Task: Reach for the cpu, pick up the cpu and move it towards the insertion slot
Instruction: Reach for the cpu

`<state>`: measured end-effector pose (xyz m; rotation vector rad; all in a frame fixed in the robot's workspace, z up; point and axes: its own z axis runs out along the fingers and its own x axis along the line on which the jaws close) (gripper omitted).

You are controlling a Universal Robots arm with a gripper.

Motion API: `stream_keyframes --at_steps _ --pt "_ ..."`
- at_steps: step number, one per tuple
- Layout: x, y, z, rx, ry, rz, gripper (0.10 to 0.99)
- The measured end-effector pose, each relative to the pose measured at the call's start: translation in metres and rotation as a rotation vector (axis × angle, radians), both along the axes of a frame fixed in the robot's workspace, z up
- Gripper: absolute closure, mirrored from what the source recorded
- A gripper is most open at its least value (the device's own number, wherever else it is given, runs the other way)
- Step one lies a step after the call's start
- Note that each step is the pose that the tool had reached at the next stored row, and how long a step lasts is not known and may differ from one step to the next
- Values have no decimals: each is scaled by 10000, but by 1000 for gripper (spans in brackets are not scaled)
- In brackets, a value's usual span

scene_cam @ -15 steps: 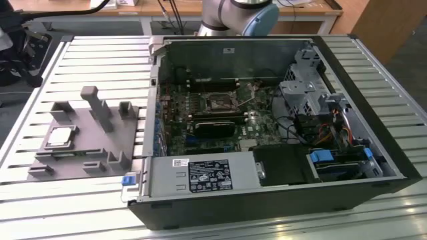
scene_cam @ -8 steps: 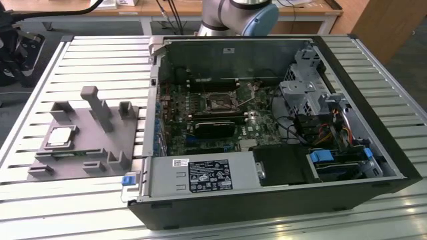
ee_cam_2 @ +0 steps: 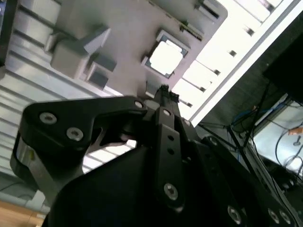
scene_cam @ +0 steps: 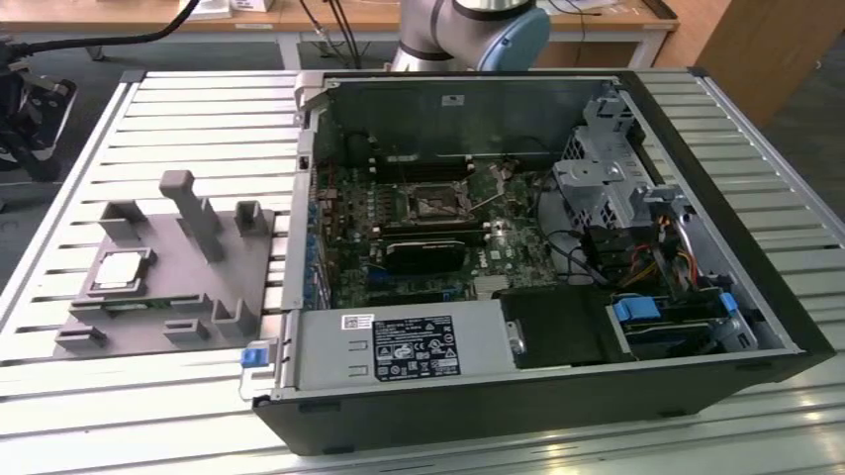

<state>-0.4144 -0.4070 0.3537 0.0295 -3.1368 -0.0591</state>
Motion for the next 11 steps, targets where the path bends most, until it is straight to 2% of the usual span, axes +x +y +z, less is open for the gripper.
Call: stream_keyframes --at_steps 9,11 --pt "-2 -24 -163 28 1 -1 973" --pt "-3 -24 -201 42 1 -1 855"
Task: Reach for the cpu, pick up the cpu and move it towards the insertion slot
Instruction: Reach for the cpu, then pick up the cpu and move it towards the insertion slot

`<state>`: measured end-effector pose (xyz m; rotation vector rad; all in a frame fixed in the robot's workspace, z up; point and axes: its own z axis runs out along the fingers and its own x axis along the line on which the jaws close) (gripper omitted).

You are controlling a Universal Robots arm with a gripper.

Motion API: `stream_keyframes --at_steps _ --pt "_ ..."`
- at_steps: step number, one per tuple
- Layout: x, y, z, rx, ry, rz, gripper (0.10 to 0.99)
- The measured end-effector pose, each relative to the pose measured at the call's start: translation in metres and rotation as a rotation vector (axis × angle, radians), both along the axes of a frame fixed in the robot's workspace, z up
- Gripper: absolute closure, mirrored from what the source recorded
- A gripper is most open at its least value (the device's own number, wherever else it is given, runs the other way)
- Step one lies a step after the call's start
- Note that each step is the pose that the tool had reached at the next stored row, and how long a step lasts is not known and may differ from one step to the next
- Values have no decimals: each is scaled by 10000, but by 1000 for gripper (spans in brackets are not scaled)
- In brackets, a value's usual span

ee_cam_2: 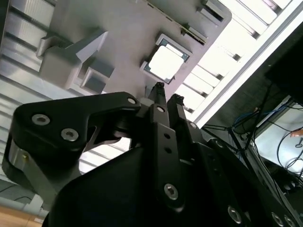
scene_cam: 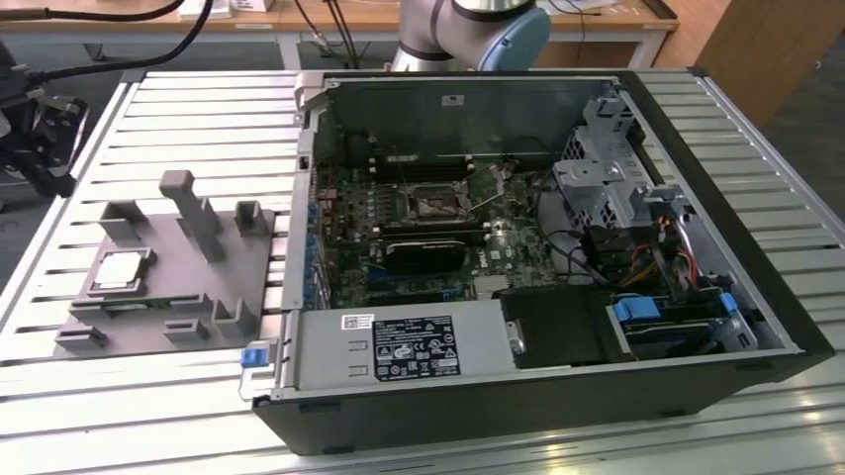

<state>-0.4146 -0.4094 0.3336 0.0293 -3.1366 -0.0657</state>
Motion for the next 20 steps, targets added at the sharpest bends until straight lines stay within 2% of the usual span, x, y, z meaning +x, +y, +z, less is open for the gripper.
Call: stream_keyframes --at_steps 1,3,4,6,7,9,10,11,12,13,20 --pt "0 -1 -18 1 0 0 855" --pt "0 -3 -53 1 0 1 737" --pt "0 -3 -71 1 1 0 737" --pt "0 -6 -107 1 0 1 620" --pt "-1 -7 -127 2 0 1 620" --pt "-3 -11 -163 1 0 15 506" --pt "-3 -16 -181 1 1 51 506" --pt "-3 -20 -199 1 3 100 447" --pt "-4 -23 -217 1 5 139 447" --pt "-4 -25 -235 1 10 168 380" --pt "-4 -27 -362 2 48 225 380"
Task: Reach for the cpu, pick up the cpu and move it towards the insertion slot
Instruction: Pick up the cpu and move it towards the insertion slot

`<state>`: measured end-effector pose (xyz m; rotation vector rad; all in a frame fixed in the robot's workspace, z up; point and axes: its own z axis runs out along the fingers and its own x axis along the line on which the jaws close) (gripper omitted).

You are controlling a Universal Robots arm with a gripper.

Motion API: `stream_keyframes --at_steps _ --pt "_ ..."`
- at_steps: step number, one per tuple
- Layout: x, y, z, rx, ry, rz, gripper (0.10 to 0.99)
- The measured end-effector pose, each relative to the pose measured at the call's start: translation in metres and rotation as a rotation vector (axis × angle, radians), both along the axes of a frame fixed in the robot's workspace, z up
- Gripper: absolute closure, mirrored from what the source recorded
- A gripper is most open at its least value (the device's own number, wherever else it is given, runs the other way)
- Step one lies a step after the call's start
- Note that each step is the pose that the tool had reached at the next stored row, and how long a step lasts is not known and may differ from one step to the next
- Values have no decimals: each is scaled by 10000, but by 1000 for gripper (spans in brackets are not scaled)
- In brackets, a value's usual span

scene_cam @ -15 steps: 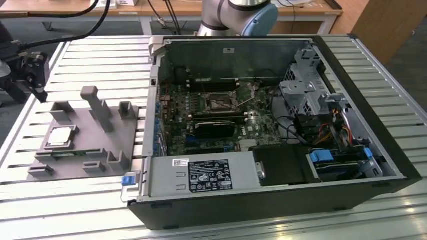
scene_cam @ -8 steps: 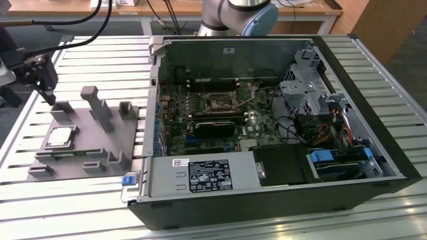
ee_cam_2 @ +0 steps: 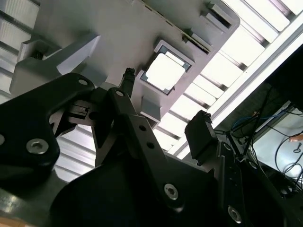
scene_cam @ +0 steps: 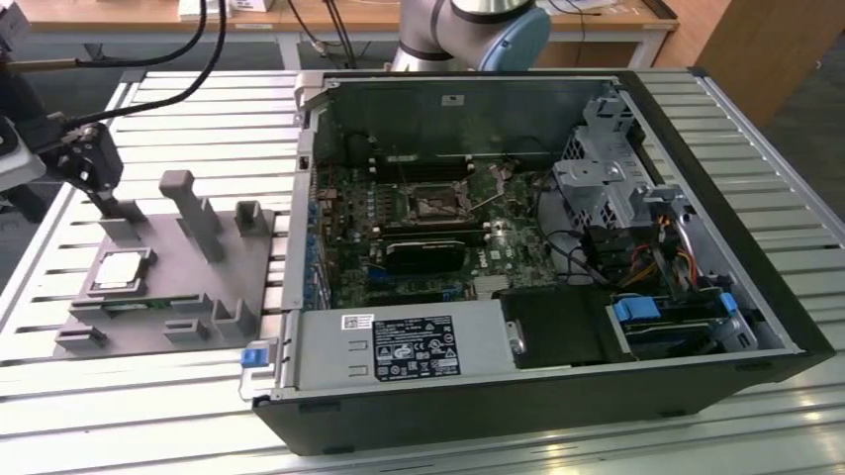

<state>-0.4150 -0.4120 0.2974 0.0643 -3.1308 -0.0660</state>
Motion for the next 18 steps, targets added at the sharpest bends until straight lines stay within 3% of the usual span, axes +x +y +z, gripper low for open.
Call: stream_keyframes --at_steps 6,8,11,18 --pt "0 -2 -108 5 58 5 380" --pt "0 -3 -178 8 122 4 380" --pt "0 -3 -232 7 169 4 380" --pt "-2 -5 -359 8 180 -2 380"
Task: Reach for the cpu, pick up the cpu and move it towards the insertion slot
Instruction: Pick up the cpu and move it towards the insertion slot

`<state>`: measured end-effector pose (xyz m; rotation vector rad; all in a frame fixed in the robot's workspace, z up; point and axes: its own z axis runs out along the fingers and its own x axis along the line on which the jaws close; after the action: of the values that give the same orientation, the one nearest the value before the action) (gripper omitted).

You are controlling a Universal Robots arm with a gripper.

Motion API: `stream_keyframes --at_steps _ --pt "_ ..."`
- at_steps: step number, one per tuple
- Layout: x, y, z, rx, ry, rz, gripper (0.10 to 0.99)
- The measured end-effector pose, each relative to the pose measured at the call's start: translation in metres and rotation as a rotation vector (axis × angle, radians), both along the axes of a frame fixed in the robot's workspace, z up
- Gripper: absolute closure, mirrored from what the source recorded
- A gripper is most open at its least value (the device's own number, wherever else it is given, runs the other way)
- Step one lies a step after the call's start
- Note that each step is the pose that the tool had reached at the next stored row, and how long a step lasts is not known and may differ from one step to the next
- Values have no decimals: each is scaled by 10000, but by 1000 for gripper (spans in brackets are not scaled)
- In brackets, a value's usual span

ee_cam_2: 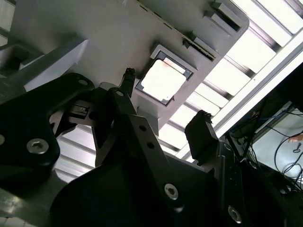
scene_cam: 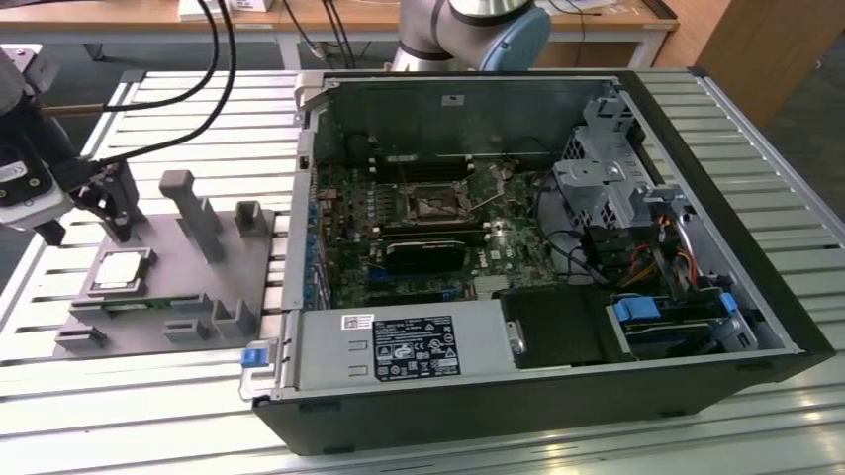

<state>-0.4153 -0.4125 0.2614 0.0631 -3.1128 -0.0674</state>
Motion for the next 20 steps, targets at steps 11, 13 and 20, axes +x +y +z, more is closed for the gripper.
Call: stream_keyframes --at_steps 11,13,20 --pt "-33 -1 -201 -1 -3 -709 380" --pt "-39 -1 -238 0 -4 -725 380" --pt "-49 -1 -365 1 -4 -742 380"
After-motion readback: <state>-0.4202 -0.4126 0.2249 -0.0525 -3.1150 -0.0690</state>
